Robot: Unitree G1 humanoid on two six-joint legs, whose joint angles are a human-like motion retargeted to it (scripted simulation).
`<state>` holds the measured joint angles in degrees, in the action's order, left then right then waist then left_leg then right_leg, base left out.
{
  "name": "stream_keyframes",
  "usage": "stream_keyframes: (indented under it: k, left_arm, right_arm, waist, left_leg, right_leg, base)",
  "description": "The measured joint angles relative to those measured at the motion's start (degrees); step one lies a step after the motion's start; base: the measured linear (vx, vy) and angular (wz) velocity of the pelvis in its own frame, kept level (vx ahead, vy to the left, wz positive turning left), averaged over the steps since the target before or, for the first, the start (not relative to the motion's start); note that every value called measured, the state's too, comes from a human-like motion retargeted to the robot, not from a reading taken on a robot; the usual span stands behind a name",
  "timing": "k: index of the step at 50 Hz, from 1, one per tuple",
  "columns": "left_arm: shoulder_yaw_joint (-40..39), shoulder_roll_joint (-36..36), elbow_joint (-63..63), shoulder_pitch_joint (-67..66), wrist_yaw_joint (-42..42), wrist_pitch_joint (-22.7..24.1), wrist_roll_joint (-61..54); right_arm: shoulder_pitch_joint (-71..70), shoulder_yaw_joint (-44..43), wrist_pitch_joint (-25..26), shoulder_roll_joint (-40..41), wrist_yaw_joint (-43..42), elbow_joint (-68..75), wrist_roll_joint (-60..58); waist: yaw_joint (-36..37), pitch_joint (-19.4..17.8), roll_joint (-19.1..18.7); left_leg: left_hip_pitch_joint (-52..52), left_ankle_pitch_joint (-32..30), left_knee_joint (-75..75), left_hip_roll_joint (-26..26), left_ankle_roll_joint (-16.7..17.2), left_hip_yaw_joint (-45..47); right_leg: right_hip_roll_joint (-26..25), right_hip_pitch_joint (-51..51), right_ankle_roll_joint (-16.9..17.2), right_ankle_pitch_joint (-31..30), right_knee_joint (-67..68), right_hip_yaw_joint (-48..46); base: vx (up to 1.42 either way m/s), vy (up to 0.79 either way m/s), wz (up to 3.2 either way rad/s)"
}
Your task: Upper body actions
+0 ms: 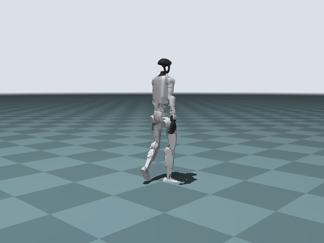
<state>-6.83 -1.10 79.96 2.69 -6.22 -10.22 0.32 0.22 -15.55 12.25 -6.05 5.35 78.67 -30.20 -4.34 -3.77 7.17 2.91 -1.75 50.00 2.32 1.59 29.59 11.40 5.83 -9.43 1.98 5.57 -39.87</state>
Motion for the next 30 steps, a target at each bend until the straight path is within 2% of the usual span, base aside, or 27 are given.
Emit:
stream_keyframes:
  k: [2, 4, 5, 7, 10, 11, 12, 13, 14, 15, 16, 20, 26, 28, 30]
  left_arm:
    - [-0.19, 0.12, 0.32, 0.38, 0.73, -0.29, 0.21]
    - [-0.11, 0.34, 0.75, 0.43, 1.37, -0.61, 0.88]
    - [0.02, 0.50, 0.99, 0.30, 1.46, -0.67, 1.23]
    - [0.40, 0.84, 1.83, 0.15, 0.97, -0.21, 1.74]
    - [1.27, 1.28, 3.53, -0.32, -1.12, 1.85, 1.77]
    - [1.53, 1.34, 3.95, -0.60, -1.78, 2.54, 1.70]
    - [1.81, 1.41, 4.31, -1.02, -2.20, 3.15, 1.76]
    - [2.11, 1.47, 4.54, -1.72, -2.11, 3.62, 2.07]
    - [2.31, 1.54, 4.77, -2.33, -1.45, 3.83, 2.41]
    - [2.47, 1.61, 4.99, -2.91, -0.50, 3.92, 2.77]
    - [1.72, 1.60, 5.51, -2.85, 0.75, 3.59, 3.50]
    - [0.97, 1.59, 6.07, -1.90, 1.19, 2.37, 4.42]
    - [0.95, 1.41, 4.49, -0.43, 1.07, 2.23, 4.86]
    - [1.19, 1.25, 3.91, 0.92, 0.71, 2.24, 4.41]
    - [1.40, 1.31, 3.03, 1.99, 0.04, 2.44, 4.01]
  right_arm:
    - [-0.92, 1.39, -1.34, -0.10, 0.92, -2.53, -1.62]
    - [-1.57, 2.44, -2.27, -0.06, 1.18, -4.51, -2.98]
    - [-1.75, 2.86, -2.55, 0.02, 1.13, -5.32, -3.51]
    - [-1.79, 3.35, -2.74, 0.26, 1.04, -6.42, -3.59]
    - [-1.12, 3.48, -2.93, 0.80, 1.31, -6.80, -2.21]
    - [-0.94, 3.71, -2.89, 0.94, 1.35, -6.28, -1.36]
    - [-0.69, 3.98, -2.85, 1.01, 1.36, -5.65, -0.52]
    - [-0.34, 4.36, -2.80, 0.95, 1.31, -4.79, 0.29]
    - [-0.13, 4.90, -2.66, 0.80, 1.36, -3.83, 0.54]
    - [0.01, 5.54, -2.48, 0.60, 1.47, -2.80, 0.49]
    - [-0.27, 6.42, -1.79, 0.60, 1.52, -2.08, 0.13]
    - [-0.67, 7.42, -1.60, 0.60, 1.04, -1.07, 0.68]
    - [0.19, 6.24, -1.75, 0.60, 1.73, -1.89, -0.34]
    - [-0.09, 5.72, -1.94, 0.74, 1.55, -2.16, 0.64]
    - [-0.24, 5.30, -2.08, 0.81, 1.64, -2.41, 1.38]
  waist:
    - [-0.72, -0.50, -0.28]
    - [-1.10, -0.77, -0.74]
    - [-1.09, -0.85, -0.96]
    - [-0.36, -0.97, -2.10]
    - [0.86, -1.41, -5.20]
    - [1.41, -1.87, -6.05]
    - [1.61, -2.23, -6.69]
    - [1.10, -2.42, -6.91]
    - [-1.31, -2.14, -7.23]
    - [-4.68, -1.61, -7.59]
    - [-3.60, -1.14, -7.67]
    - [-5.39, -0.99, -8.45]
    - [-4.95, 1.67, -9.44]
    - [-6.93, 1.27, -9.72]
    - [-7.92, 0.81, -9.92]
  left_leg:
    - [2.54, 3.13, 0.40, 2.51, -3.05, 0.48]
    - [5.03, 6.02, -2.68, 2.68, -4.82, -0.65]
    - [6.21, 7.50, -5.26, 1.98, -5.21, -1.77]
    - [7.84, 8.67, -13.44, -0.45, -3.92, -5.65]
    - [5.94, 8.48, -30.91, -2.70, -1.86, -9.37]
    - [3.97, 7.79, -36.51, -2.48, -2.09, -7.08]
    - [2.06, 6.87, -41.18, -3.13, -3.13, -6.06]
    - [0.27, 5.44, -43.99, -5.55, -5.75, -7.57]
    - [-1.68, 5.16, -44.20, -4.12, -4.60, -4.54]
    - [-3.70, 5.44, -43.10, -0.76, -1.57, 0.76]
    - [-2.89, 5.27, -42.92, -1.48, -1.20, -1.63]
    - [-4.47, 5.95, -43.71, -2.36, -0.95, -2.61]
    - [-2.62, 5.23, -43.76, -2.35, 0.28, -4.39]
    - [-1.25, 4.59, -42.87, -2.08, 0.41, -7.66]
    - [0.42, 3.89, -41.61, -1.79, 0.36, -10.48]
  right_leg:
    - [-0.57, 0.04, -0.04, -0.61, -0.26, 3.09]
    - [-1.38, 0.02, -0.07, -1.20, -0.65, 6.26]
    - [-1.82, -0.03, -0.05, -1.51, -0.88, 7.95]
    - [-3.69, -0.22, -0.11, -1.97, -1.50, 11.40]
    - [-8.32, -1.68, -0.49, -1.85, -2.20, 15.50]
    - [-9.80, -2.64, -0.59, -1.59, -2.18, 17.11]
    - [-10.91, -3.69, -0.59, -1.33, -2.14, 18.47]
    - [-11.26, -4.94, -0.36, -1.04, -2.05, 19.30]
    - [-11.36, -5.79, -0.10, -0.54, -1.81, 18.55]
    - [-11.33, -6.45, 0.17, 0.09, -1.49, 17.03]
    - [-11.61, -5.97, 0.25, 0.15, -1.02, 19.97]
    - [-12.11, -6.02, 0.54, 1.40, 0.65, 22.04]
    - [-12.69, -3.67, 0.60, 2.53, 4.35, 24.95]
    - [-13.58, -2.76, 0.11, 2.17, 5.81, 29.51]
    - [-15.70, -1.35, 0.18, 1.33, 7.72, 39.08]
  base:
    - [0.22, 0.15, -1.43]
    - [0.20, 0.18, -1.50]
    - [0.20, 0.19, -1.64]
    - [0.21, 0.19, -1.70]
    - [0.28, 0.17, -1.63]
    - [0.31, 0.15, -1.58]
    - [0.32, 0.12, -1.32]
    - [0.36, 0.14, -0.54]
    - [0.39, 0.17, 0.37]
    - [0.33, 0.18, -0.25]
    - [0.23, 0.17, -0.95]
    - [0.09, 0.17, -0.58]
    - [0.05, 0.09, 0.07]
    - [-0.11, 0.01, 1.61]
    - [-0.12, -0.01, 1.64]
